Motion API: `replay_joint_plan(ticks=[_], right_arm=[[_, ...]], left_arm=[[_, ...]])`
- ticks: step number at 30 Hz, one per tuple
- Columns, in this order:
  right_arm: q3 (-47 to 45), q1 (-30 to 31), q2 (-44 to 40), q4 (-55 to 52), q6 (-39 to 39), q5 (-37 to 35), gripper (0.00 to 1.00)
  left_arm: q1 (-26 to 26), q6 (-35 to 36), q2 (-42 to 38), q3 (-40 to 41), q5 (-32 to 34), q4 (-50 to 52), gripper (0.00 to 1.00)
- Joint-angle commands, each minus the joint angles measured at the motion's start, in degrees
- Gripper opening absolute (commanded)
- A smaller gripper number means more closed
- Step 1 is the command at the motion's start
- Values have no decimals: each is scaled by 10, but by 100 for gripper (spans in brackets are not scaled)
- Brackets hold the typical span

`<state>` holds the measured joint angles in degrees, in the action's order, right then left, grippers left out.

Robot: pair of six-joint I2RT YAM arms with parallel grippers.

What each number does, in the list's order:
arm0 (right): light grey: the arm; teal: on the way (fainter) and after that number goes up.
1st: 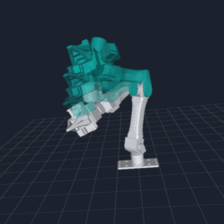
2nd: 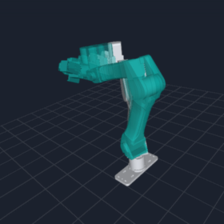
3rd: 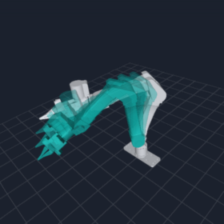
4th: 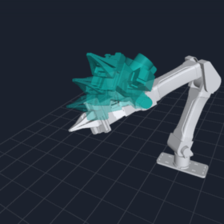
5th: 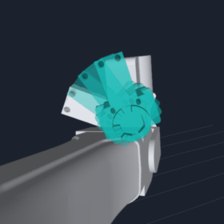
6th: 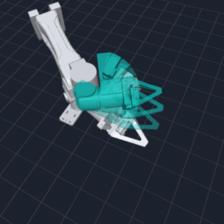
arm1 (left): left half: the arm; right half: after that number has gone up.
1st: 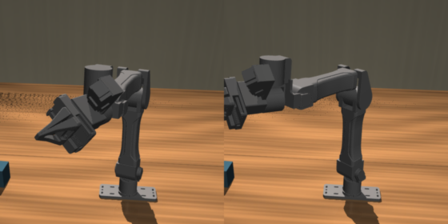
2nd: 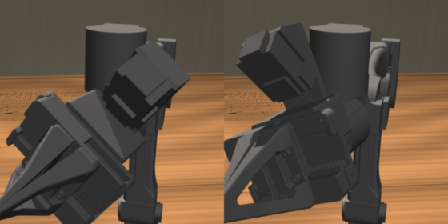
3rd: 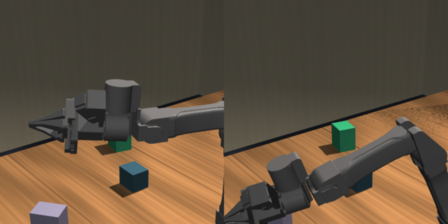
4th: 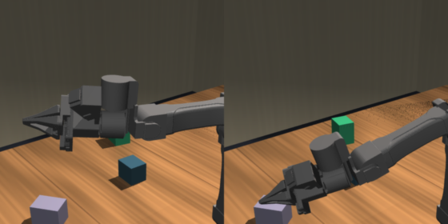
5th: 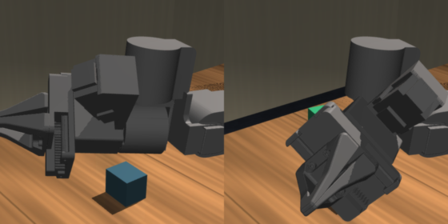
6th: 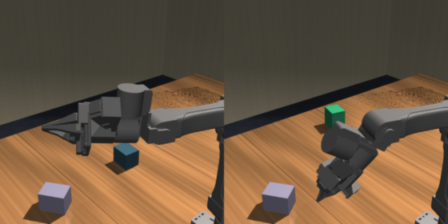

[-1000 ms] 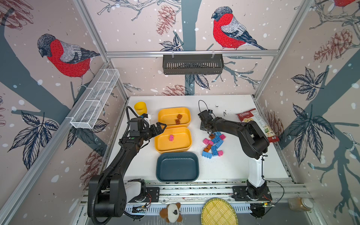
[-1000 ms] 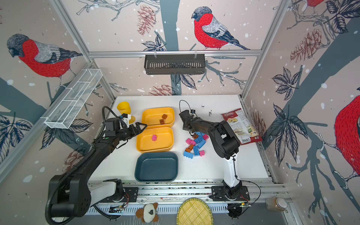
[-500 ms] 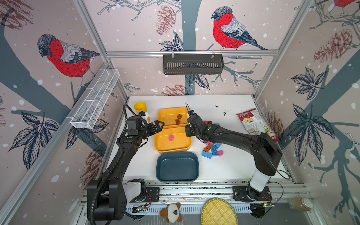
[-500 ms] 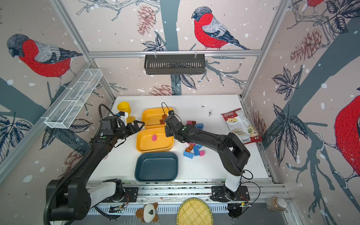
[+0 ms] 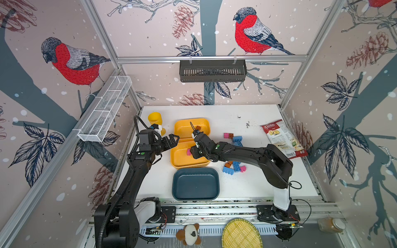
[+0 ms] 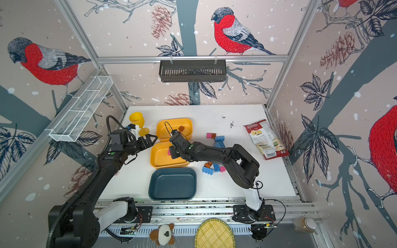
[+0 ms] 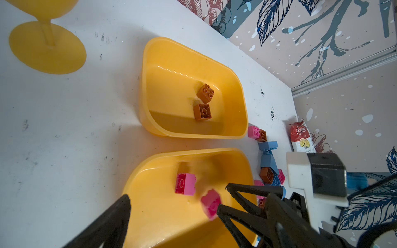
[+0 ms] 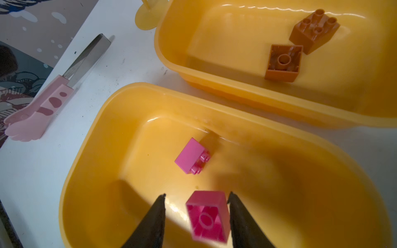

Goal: Sort the legos into containers by color
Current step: Place the lego in the container, then pick up the lego from the center of the table.

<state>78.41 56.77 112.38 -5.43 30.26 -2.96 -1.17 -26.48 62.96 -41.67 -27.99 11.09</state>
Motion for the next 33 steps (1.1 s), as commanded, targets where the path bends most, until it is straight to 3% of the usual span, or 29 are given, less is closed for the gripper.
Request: replay_joint_plan(ticks=[1, 3, 13, 21, 33], right_arm=[[6, -10, -6, 29, 3, 21, 62], [-1, -22, -20, 24, 0, 22, 68], [-23, -124, -86, -95, -12, -58, 77], [-17, -200, -49, -114, 9, -61, 83], [-21, -219, 9, -112, 29, -81, 86]], left_arm=[[-1, 10, -1, 2, 1, -1, 97], [0, 8, 1, 1, -3, -3, 97], [-1, -10, 15, 15, -38, -40, 97], [-1, -16, 17, 14, -43, -45, 97], [0, -13, 27, 17, -42, -47, 97]])
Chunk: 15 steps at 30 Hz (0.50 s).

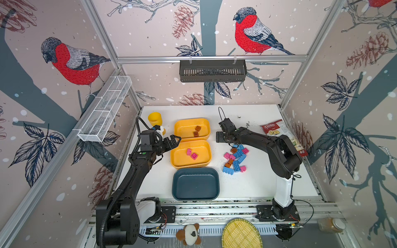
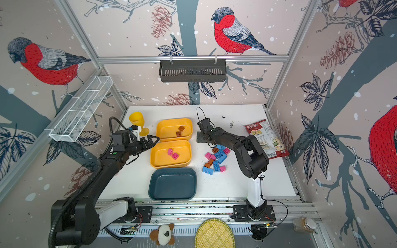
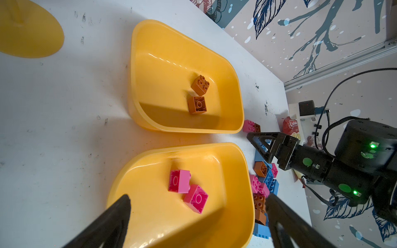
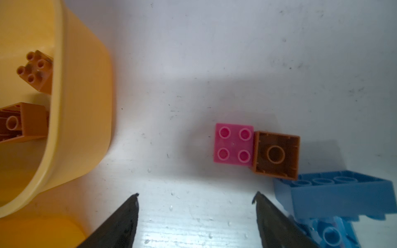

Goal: Sort the legos into containers by color
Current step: Pick up the lego from the center of the table.

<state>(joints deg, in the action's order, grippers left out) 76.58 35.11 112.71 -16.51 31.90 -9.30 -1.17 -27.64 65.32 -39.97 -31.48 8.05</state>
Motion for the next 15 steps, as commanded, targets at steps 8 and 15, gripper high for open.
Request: replay_joint_plan(ticks=[8, 15], right_arm=[[2, -14, 33, 10, 14, -14, 85], [28, -20, 59, 17, 5, -12, 78]], left_arm=[[0, -2, 10, 2, -8, -22, 97], [-1, -1, 12, 3, -8, -23, 97]])
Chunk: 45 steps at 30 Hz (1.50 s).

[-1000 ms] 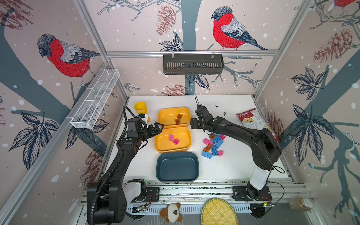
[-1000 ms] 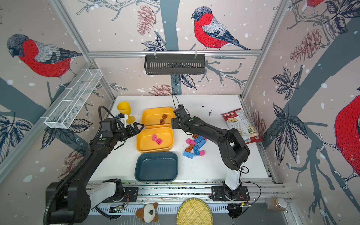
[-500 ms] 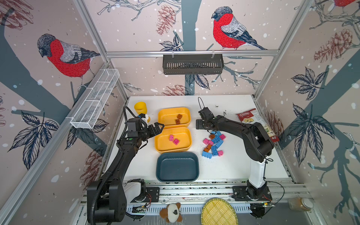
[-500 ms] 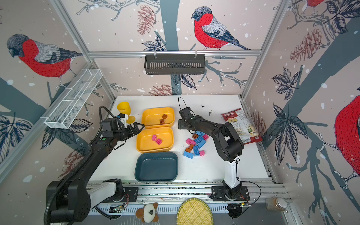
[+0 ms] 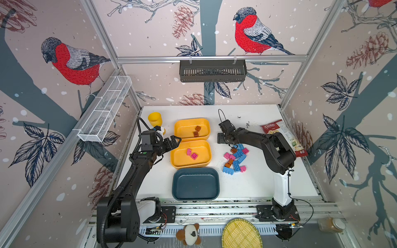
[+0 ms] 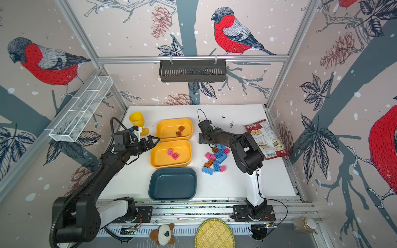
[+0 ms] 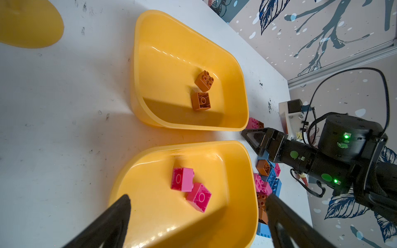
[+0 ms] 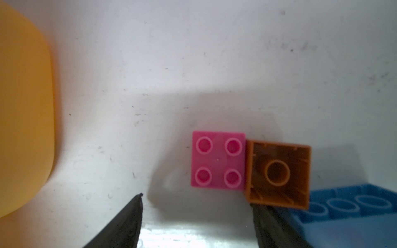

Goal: Sort the legos into containers by color
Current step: Pick up the lego from the center of the table, then place the lego in the container.

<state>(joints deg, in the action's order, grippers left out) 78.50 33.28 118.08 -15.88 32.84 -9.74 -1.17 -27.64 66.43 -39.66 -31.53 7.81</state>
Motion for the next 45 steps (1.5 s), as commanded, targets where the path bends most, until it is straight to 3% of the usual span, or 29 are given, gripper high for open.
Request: replay_joint_plan(ticks=[1, 9, 22, 30, 35, 40, 45], right_arm=[[13, -4, 10, 10, -5, -9, 78], [47, -11, 41, 4, -16, -20, 72], [64, -7, 43, -1, -32, -31, 31], [39, 48, -58, 20, -82, 5, 31], [13, 115, -112, 43, -105, 52, 31], [12, 172, -107, 67, -108, 88, 31], [24, 187, -68, 80, -105, 93, 36]], left_arm=[[-1, -1, 1, 0, -6, -20, 97], [-1, -1, 5, 0, -6, -22, 97], [0, 0, 9, -6, -4, -20, 97], [-1, 17, 3, -29, 14, 16, 97], [-1, 25, -7, -41, 30, 36, 97], [-2, 28, -14, -44, 36, 46, 97], [-2, 29, -27, -37, 40, 51, 97]])
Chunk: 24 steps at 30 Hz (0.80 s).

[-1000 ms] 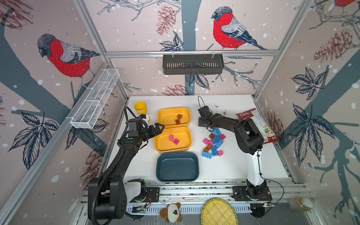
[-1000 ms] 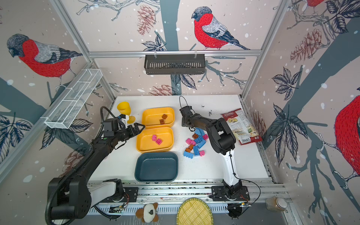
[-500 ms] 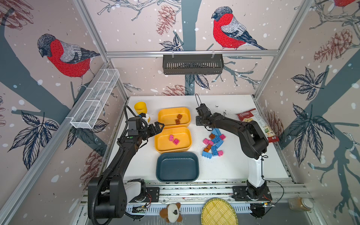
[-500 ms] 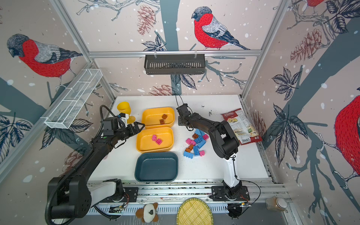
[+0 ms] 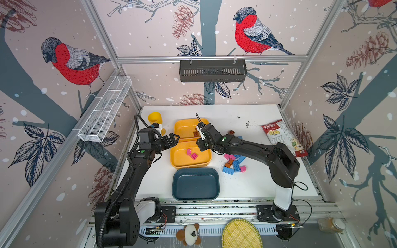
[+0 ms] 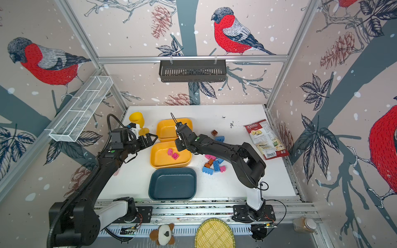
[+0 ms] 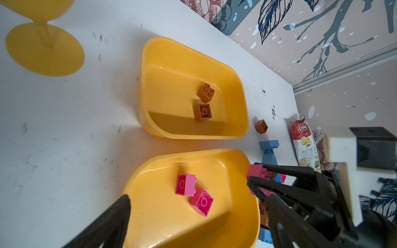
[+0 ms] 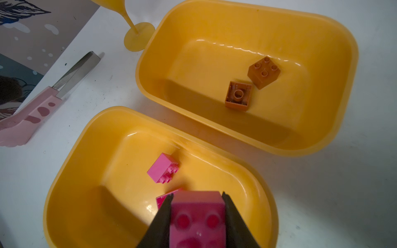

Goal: Sort the legos into containers by color
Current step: Place the lego in the container.

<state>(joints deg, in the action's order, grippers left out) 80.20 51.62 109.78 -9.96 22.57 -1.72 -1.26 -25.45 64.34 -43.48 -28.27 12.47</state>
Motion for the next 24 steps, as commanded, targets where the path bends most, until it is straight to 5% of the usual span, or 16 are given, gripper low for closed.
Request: replay_joint_plan(ticks=[1, 10, 24], right_arm=[[13, 5, 25, 20, -2, 15, 40], [30, -1, 34, 28, 4, 18, 68], [-46, -158, -68, -69, -34, -55, 80]], left_arm=[[-1, 6, -8, 4, 6, 3, 97], [-1, -19, -5, 31, -28, -36, 97], [27, -53, 30, 35, -53, -100, 97]])
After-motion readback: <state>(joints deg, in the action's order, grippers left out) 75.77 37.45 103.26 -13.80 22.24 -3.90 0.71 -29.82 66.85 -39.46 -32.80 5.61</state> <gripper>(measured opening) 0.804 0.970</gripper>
